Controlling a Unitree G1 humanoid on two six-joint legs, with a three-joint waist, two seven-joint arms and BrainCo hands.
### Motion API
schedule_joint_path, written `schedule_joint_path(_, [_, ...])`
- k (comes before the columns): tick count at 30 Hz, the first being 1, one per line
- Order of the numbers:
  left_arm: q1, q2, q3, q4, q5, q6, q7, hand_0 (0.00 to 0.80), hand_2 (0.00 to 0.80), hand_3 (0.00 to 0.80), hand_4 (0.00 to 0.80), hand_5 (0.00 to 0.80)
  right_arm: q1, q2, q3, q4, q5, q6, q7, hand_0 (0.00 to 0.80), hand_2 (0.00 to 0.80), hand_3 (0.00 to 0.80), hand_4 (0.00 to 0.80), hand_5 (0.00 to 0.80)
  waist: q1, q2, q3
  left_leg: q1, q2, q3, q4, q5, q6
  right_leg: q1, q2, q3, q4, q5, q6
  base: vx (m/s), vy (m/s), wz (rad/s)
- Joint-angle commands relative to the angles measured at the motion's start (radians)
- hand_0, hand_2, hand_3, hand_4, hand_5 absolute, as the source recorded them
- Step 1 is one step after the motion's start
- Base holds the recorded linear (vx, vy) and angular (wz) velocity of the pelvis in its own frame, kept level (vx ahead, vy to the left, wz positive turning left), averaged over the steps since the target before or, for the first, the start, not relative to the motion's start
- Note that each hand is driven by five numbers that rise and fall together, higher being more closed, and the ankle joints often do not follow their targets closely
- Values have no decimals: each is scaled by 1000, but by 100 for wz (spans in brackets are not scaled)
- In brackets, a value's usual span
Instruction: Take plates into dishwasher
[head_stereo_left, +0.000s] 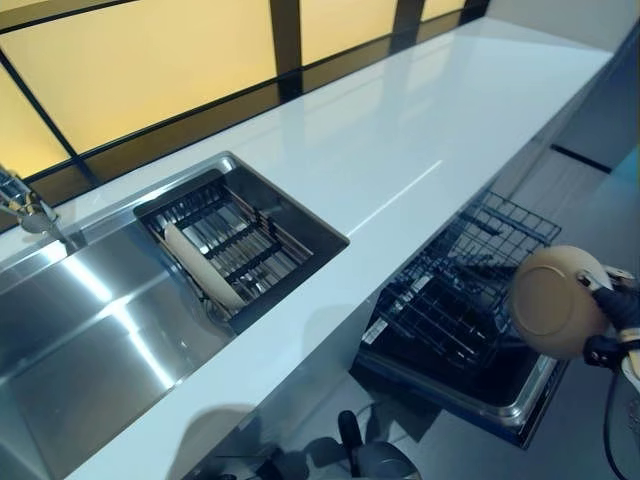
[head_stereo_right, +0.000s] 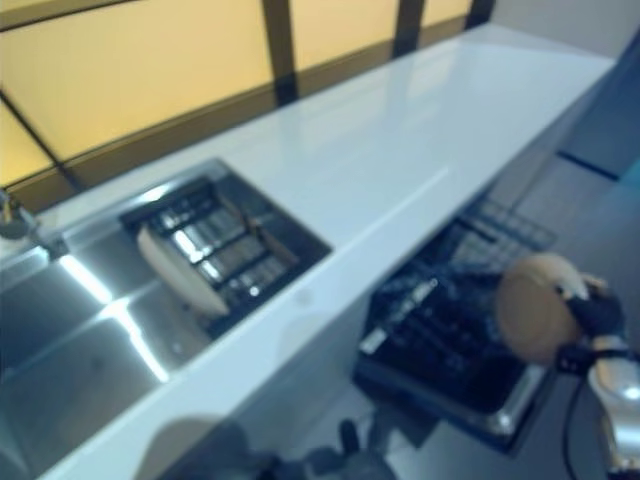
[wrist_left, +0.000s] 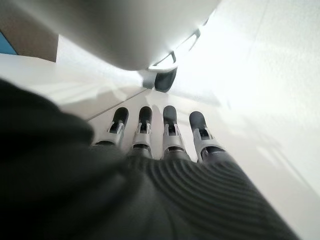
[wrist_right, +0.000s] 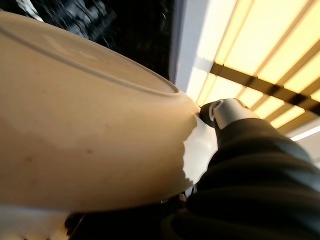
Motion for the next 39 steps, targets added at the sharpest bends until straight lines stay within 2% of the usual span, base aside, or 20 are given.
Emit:
schedule_joint_path(1, [-167,71,47,-35,20,-26,14,0,0,0,0,0,-155,-18,1,-12,-115,-20,11,800,800,800,800,800,14,-21,52,107,16,-30,8,-69,-18,56,-39,25,93,-8,-4,0,-16,15])
schedule_joint_path(12, [-187,66,20,-72,35,-8,4,0,0,0,0,0,-256,-67,150,-31,-384,35,66,800,800,800,800,800,49,-9,83,82,13,-64,8,-59,-29,46,-46,-4,99,-15,-10,-2,-26,10])
schedule_joint_path(25, [-224,73,-18,-116,21,4,-19,0,0,0,0,0,-388,-109,281,5,-571,70,113,800,800,800,800,800,87,6,115,55,9,-109,8,-48,-37,39,-53,-33,112,-28,-17,-14,-18,15])
schedule_joint_path(39, [-243,61,-32,-129,23,13,-21,0,0,0,0,0,-412,15,389,131,-626,154,60,800,800,800,800,800,110,22,130,42,8,-129,8,-41,-41,39,-59,-47,113,-32,-17,-7,-4,4])
